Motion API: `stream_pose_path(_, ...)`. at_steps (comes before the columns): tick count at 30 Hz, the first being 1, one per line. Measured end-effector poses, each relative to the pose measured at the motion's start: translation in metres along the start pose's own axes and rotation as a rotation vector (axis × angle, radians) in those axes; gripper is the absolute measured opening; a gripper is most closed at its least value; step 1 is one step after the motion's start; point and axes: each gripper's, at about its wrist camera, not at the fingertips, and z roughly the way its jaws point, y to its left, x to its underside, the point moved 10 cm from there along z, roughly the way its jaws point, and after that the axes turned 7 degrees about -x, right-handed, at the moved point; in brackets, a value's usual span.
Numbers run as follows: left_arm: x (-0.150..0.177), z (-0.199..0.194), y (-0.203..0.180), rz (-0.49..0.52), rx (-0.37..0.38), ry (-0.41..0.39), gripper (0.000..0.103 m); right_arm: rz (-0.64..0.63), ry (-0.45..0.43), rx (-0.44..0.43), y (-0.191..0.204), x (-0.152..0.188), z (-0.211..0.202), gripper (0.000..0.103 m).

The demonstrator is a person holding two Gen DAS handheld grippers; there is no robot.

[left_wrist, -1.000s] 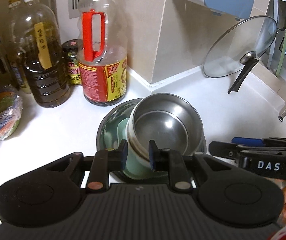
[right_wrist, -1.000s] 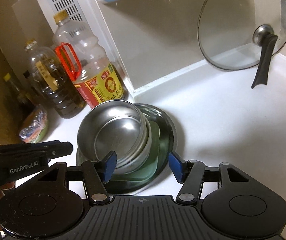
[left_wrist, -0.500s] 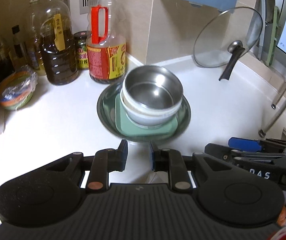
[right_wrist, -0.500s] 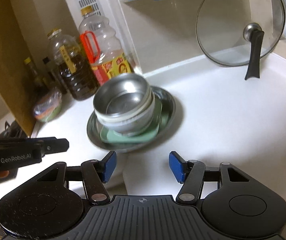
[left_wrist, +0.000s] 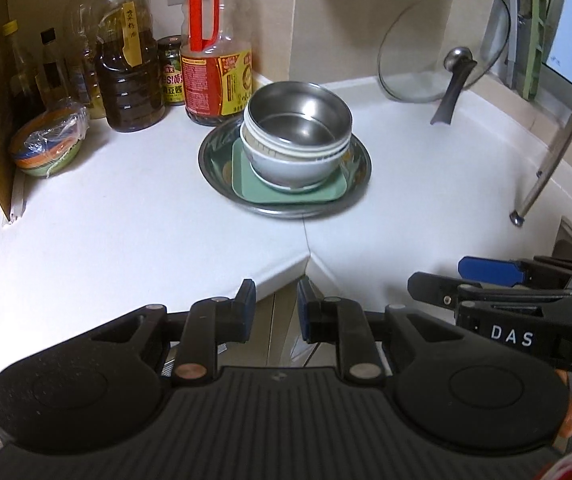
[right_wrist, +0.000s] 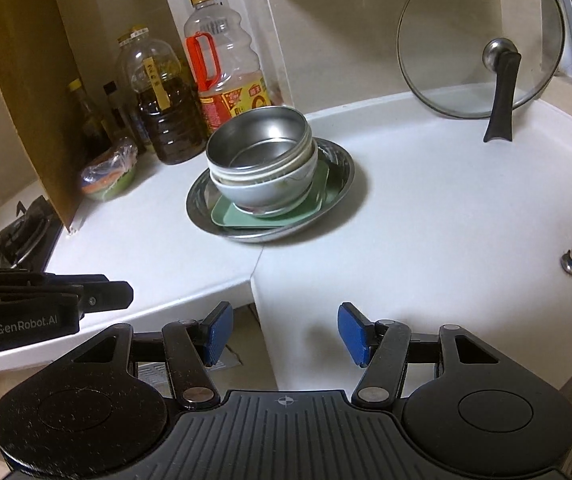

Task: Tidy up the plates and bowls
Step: 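Withdraw the open right tool from the tray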

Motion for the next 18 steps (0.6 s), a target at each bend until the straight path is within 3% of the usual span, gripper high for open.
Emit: stream_pose_path(18,0.026,-0.017,0.019,0.094,0.094,0.015,0.019,0.073,-0.004,0.081,0.035,0.021,-0.008,0.058)
